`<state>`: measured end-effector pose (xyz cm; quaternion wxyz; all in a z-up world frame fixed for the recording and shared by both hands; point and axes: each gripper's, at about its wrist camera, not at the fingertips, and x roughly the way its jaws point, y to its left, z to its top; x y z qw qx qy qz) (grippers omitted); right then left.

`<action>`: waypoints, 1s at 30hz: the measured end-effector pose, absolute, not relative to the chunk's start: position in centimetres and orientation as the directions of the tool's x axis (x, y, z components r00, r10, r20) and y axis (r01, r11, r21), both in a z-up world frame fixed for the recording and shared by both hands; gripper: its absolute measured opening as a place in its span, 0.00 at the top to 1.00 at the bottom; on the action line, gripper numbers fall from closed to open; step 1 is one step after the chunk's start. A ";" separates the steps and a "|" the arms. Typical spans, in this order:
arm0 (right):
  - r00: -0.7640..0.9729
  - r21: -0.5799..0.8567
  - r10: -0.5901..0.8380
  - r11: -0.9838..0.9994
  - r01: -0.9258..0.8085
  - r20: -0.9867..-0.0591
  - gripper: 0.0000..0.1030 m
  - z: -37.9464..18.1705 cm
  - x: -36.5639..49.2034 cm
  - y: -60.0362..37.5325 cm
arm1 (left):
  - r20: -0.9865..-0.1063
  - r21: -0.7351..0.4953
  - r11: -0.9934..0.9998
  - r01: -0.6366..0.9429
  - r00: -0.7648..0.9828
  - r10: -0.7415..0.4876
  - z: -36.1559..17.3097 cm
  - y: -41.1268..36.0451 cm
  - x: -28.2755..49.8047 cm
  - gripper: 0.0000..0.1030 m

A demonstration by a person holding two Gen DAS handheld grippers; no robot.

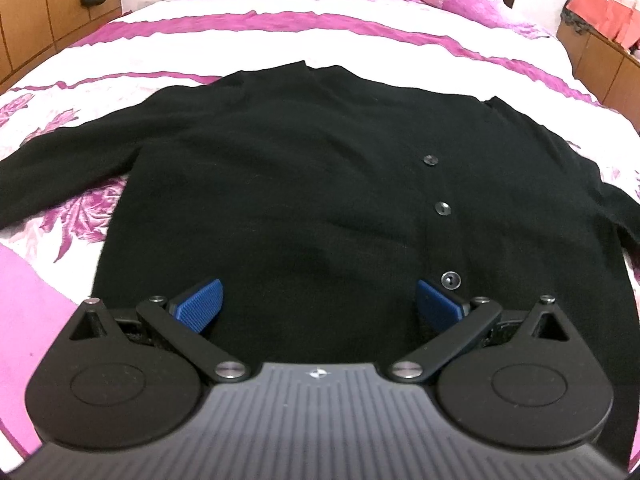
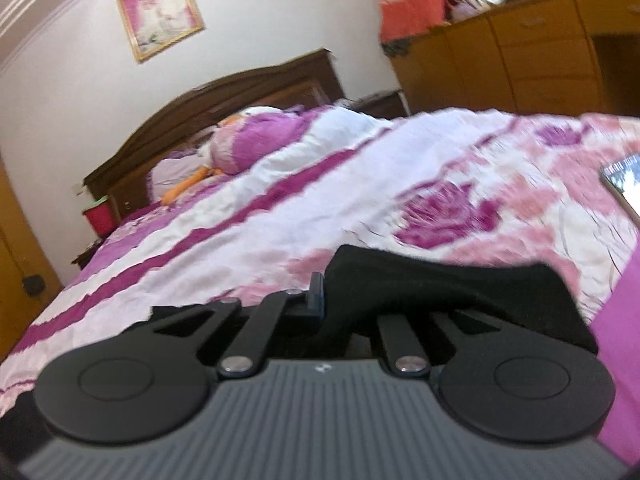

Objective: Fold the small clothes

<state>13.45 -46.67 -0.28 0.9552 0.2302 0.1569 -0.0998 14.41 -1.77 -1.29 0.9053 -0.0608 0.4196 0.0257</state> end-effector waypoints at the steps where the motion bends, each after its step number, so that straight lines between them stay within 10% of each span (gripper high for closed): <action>1: 0.935 0.402 -0.110 0.882 0.248 -0.336 0.93 0.2 13.5 -46.2 | -0.764 -0.091 0.991 -0.098 0.645 -0.006 -1.2 -1.6 14.3 0.00; 19: 0.963 0.219 0.135 0.972 -0.083 -0.235 0.93 6.3 16.3 -32.7 | -0.754 -0.114 0.982 -0.149 0.657 0.012 0.3 1.8 13.3 0.00; 30: 0.895 0.106 0.253 0.967 -0.230 -0.368 0.93 3.0 19.7 -23.6 | -0.762 -0.139 0.973 -0.184 0.647 0.013 -0.6 4.0 13.6 0.00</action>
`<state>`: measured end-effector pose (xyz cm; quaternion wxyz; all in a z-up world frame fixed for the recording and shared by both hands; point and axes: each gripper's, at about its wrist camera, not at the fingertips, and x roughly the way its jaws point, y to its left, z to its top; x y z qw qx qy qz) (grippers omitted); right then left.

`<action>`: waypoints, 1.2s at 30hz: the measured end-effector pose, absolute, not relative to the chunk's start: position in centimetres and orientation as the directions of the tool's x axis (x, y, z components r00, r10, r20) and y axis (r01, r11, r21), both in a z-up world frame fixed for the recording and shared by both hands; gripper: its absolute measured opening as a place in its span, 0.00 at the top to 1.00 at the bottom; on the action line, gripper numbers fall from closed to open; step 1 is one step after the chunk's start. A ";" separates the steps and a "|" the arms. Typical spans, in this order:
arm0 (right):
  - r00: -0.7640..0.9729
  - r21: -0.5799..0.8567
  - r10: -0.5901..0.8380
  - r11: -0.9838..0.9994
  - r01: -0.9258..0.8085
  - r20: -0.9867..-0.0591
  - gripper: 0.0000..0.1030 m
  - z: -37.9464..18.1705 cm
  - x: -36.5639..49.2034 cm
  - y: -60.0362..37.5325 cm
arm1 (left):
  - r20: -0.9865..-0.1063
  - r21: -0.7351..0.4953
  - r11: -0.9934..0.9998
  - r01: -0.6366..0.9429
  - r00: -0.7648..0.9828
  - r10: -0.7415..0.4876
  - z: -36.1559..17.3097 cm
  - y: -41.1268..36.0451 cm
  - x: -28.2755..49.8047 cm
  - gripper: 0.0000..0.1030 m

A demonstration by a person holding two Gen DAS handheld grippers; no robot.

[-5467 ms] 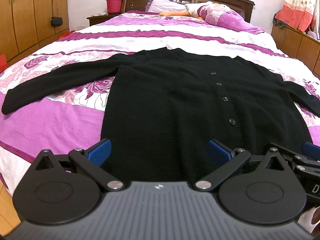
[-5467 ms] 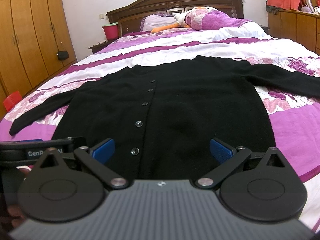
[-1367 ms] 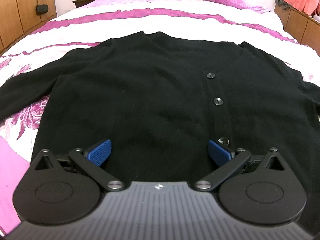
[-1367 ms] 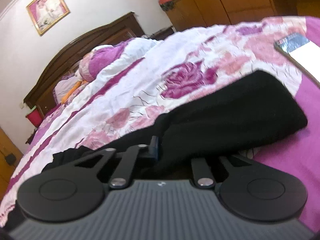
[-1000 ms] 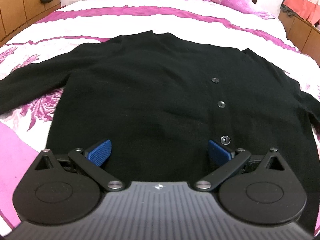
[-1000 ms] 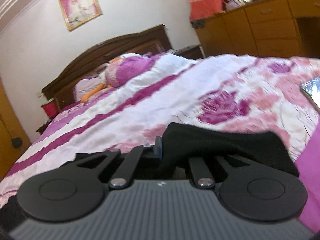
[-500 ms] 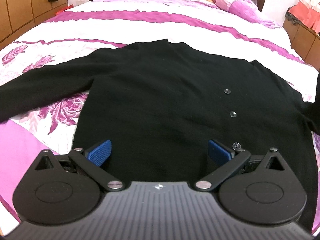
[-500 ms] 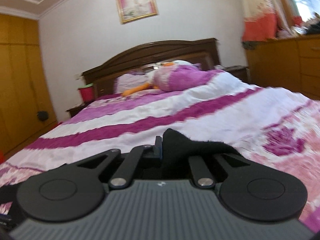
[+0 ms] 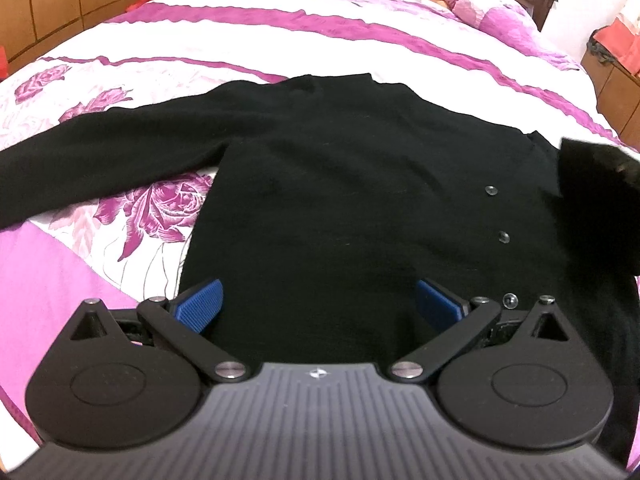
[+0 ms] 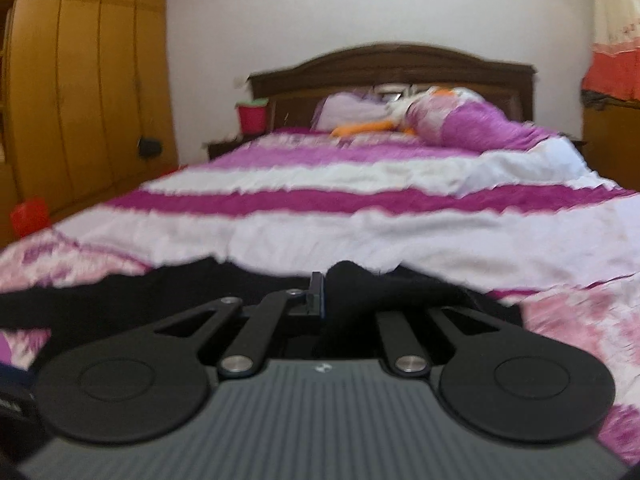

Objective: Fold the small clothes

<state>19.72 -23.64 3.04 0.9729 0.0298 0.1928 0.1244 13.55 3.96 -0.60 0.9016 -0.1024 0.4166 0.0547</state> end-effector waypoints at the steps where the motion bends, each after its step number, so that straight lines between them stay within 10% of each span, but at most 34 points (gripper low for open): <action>1: 0.887 0.102 0.256 0.967 -0.235 -0.384 0.93 2.5 19.9 -23.2 | -0.762 -0.138 0.973 -0.183 0.648 0.014 -0.7 4.0 13.6 0.00; 13: 0.795 0.105 0.270 0.961 -0.255 -0.543 0.89 -2.9 21.0 -19.8 | -0.745 -0.099 0.984 -0.150 0.666 0.026 -1.0 3.9 13.9 0.00; 18: 0.759 0.232 0.341 0.939 -0.252 -0.555 0.56 -1.5 19.5 -21.1 | -0.736 -0.104 0.985 -0.138 0.677 0.017 -0.5 3.6 13.7 0.00; 36: 0.844 0.242 0.156 0.970 -0.031 -0.514 0.55 2.2 11.5 -30.7 | -0.657 -0.013 0.994 0.113 0.748 -0.094 2.6 -6.8 14.5 0.00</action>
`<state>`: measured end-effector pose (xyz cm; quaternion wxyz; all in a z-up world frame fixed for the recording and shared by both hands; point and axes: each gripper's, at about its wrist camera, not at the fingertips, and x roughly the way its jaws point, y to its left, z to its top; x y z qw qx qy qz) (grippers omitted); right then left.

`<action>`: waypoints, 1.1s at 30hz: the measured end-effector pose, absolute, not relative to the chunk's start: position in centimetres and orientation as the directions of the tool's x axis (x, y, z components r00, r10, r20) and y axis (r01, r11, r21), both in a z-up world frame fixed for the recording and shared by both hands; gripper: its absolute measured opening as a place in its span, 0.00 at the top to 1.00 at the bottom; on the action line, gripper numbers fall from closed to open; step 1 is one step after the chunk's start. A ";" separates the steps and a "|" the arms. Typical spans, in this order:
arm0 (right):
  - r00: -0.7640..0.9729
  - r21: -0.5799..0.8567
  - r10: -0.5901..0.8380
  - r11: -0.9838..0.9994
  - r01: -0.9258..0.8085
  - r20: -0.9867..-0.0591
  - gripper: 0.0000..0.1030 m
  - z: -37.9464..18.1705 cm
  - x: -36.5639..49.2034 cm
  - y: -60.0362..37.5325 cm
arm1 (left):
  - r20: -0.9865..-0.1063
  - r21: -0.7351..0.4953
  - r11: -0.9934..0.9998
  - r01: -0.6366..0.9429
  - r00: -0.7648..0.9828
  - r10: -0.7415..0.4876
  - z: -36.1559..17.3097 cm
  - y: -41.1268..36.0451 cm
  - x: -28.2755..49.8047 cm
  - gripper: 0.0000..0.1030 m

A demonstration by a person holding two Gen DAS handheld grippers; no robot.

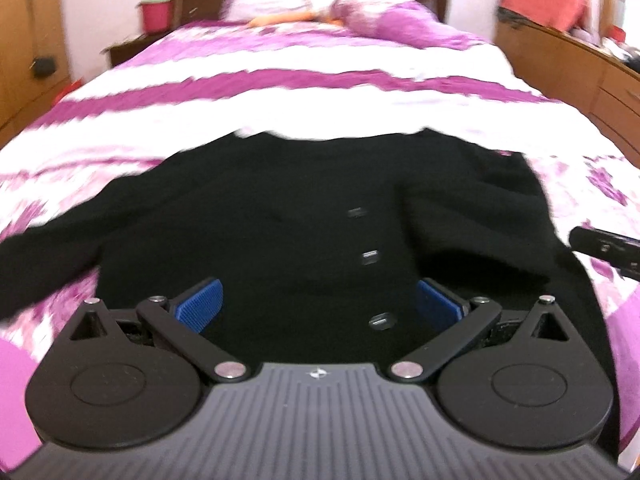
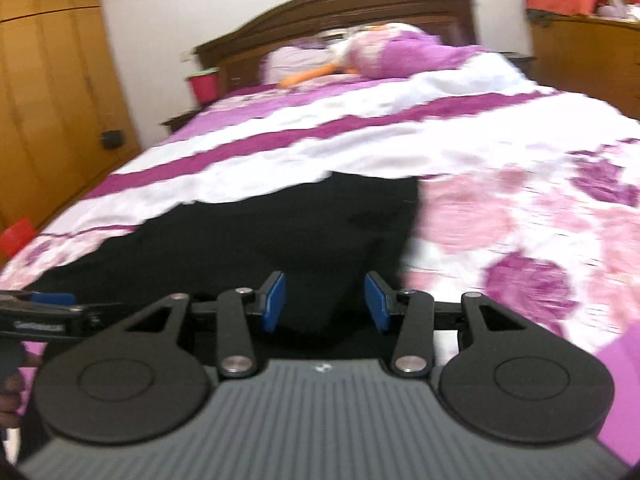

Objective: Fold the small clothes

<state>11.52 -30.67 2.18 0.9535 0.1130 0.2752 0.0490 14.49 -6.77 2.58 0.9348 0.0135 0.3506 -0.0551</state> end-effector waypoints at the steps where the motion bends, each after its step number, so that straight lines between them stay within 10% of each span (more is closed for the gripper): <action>1: 0.842 0.241 0.139 0.971 -0.011 -0.522 0.55 1.9 11.5 -31.2 | -0.649 -0.003 0.991 0.135 0.754 -0.104 2.6 -7.7 14.5 0.00; 19: 0.799 0.261 0.093 0.962 0.082 -0.594 0.55 -2.5 10.7 -36.4 | -0.591 0.198 0.869 0.453 0.763 -0.263 -1.2 -21.7 15.6 0.03; 25: 0.805 0.262 0.105 0.963 0.065 -0.584 0.55 -3.0 10.6 -36.5 | -0.571 0.290 0.832 0.473 0.783 -0.246 -2.8 -23.2 16.2 0.24; 30: 0.807 0.272 0.114 0.960 0.060 -0.580 0.55 -3.5 10.7 -36.7 | -0.559 0.273 0.834 0.480 0.784 -0.268 -2.7 -23.0 16.7 0.75; 33: 0.809 0.267 0.113 0.962 0.056 -0.577 0.55 -3.6 10.7 -36.6 | -0.550 0.178 0.869 0.461 0.779 -0.300 -1.7 -21.4 17.1 0.83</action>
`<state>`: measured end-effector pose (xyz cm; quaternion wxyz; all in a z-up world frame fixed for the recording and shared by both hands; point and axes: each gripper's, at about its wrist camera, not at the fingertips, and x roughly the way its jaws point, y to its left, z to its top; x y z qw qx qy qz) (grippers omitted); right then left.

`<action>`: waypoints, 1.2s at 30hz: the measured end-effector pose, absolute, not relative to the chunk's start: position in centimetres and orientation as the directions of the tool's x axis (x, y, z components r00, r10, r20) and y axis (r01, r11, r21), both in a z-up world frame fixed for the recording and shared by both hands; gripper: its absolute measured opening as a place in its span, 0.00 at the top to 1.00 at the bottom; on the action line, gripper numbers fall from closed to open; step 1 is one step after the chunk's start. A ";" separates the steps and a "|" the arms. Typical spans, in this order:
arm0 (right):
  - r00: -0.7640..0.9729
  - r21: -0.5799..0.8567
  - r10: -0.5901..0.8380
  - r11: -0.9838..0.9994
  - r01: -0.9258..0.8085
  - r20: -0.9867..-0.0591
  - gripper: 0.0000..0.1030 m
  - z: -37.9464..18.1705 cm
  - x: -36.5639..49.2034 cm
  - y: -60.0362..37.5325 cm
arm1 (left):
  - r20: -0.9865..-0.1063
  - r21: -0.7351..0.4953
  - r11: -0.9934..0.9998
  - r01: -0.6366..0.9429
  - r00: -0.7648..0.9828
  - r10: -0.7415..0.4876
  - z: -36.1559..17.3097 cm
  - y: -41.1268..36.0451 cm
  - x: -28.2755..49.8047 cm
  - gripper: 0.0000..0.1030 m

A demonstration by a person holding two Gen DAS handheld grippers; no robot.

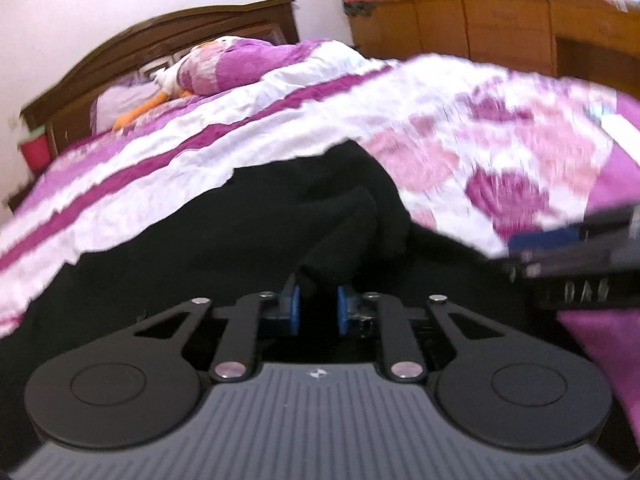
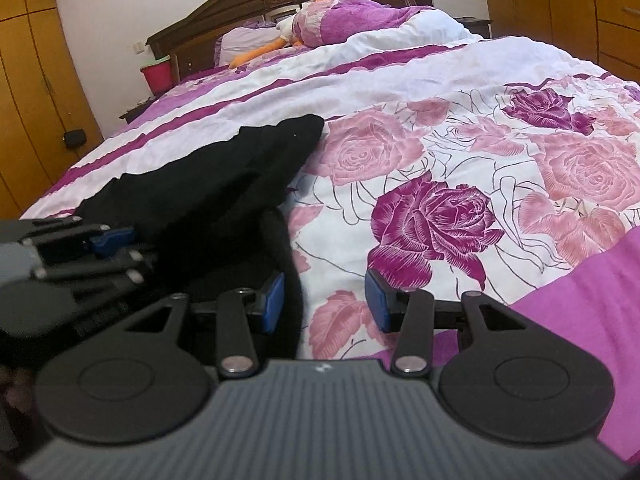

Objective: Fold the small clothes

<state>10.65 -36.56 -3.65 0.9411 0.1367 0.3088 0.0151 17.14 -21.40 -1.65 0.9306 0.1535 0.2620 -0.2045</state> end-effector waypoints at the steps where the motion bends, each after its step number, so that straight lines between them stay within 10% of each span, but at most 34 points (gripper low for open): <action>1: 0.809 0.264 0.112 0.963 0.054 -0.577 0.55 -3.7 10.7 -36.5 | -0.542 0.151 0.880 0.450 0.782 -0.307 -1.2 -20.8 17.3 0.84; 15: 0.807 0.230 0.093 0.972 0.054 -0.583 0.54 -3.9 10.8 -35.9 | -0.437 -0.014 0.984 0.178 0.884 -0.166 2.8 -11.4 18.6 0.85; 29: 0.798 0.196 0.077 0.979 0.052 -0.598 0.54 -3.9 11.1 -35.4 | -0.577 -0.093 0.995 -0.046 0.817 -0.016 -1.1 -2.4 19.9 0.83; 36: 0.783 0.190 0.079 0.980 0.051 -0.617 0.51 -3.0 11.5 -35.3 | -0.542 -0.133 0.990 -0.042 0.839 -0.037 -0.4 -0.4 19.0 0.47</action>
